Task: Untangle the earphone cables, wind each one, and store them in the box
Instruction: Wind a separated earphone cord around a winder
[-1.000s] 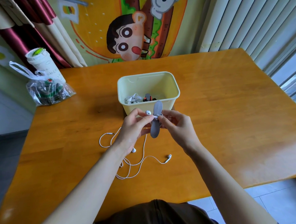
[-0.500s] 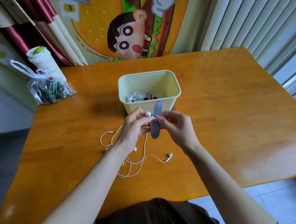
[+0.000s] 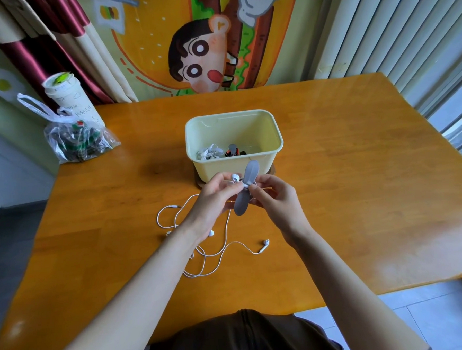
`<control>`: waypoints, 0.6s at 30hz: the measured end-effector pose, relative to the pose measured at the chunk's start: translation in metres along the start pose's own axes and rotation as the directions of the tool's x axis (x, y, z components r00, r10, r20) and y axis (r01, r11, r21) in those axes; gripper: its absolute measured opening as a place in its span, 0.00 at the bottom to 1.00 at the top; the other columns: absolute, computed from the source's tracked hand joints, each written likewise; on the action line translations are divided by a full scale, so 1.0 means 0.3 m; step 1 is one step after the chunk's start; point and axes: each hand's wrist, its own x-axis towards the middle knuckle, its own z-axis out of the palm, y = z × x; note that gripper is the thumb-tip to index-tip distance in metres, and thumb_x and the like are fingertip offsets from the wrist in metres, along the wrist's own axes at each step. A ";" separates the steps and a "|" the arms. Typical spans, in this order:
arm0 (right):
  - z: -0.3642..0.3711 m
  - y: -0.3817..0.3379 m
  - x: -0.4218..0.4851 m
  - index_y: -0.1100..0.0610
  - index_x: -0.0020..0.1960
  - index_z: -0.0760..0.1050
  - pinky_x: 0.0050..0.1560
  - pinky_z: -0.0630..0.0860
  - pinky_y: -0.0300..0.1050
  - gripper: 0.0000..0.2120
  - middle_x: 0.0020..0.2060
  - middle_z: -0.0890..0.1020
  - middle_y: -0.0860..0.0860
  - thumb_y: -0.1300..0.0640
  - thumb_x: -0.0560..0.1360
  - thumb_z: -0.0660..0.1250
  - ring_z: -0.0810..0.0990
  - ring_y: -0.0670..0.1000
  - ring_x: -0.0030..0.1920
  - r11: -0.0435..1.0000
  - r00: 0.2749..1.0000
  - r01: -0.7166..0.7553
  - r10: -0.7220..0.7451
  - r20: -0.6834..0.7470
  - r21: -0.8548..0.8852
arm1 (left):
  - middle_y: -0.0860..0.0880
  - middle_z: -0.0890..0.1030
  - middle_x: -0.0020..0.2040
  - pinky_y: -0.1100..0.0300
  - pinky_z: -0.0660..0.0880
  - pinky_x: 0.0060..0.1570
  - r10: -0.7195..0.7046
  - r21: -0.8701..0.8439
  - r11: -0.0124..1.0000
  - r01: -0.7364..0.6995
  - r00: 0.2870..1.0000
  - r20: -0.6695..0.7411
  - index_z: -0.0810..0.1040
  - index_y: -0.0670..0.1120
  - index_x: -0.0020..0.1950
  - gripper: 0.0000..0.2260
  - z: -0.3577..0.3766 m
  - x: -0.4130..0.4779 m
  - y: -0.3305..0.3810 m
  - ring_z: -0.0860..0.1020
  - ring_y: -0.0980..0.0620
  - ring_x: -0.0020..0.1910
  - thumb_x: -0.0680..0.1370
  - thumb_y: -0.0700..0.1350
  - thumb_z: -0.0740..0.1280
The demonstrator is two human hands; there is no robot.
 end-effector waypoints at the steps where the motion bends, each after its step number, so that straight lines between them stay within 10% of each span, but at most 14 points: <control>1: -0.003 0.000 0.001 0.64 0.56 0.76 0.43 0.79 0.37 0.09 0.43 0.80 0.57 0.62 0.77 0.65 0.79 0.44 0.39 1.000 1.000 -0.005 0.005 -0.004 0.008 | 0.48 0.83 0.53 0.51 0.75 0.57 0.005 0.024 1.000 -0.005 1.000 0.011 0.76 0.50 0.56 0.10 0.000 0.000 0.001 0.79 0.48 0.58 0.76 0.47 0.68; 18: 0.007 0.025 0.040 0.52 0.57 0.76 0.45 0.76 0.35 0.14 0.50 0.80 0.48 0.61 0.74 0.70 0.78 0.40 0.42 0.977 0.996 0.072 -0.079 -0.028 -0.203 | 0.47 0.82 0.53 0.61 0.76 0.42 0.013 -0.055 0.998 -0.018 0.997 -0.081 0.75 0.47 0.60 0.12 -0.012 0.033 -0.011 0.81 0.51 0.52 0.77 0.38 0.67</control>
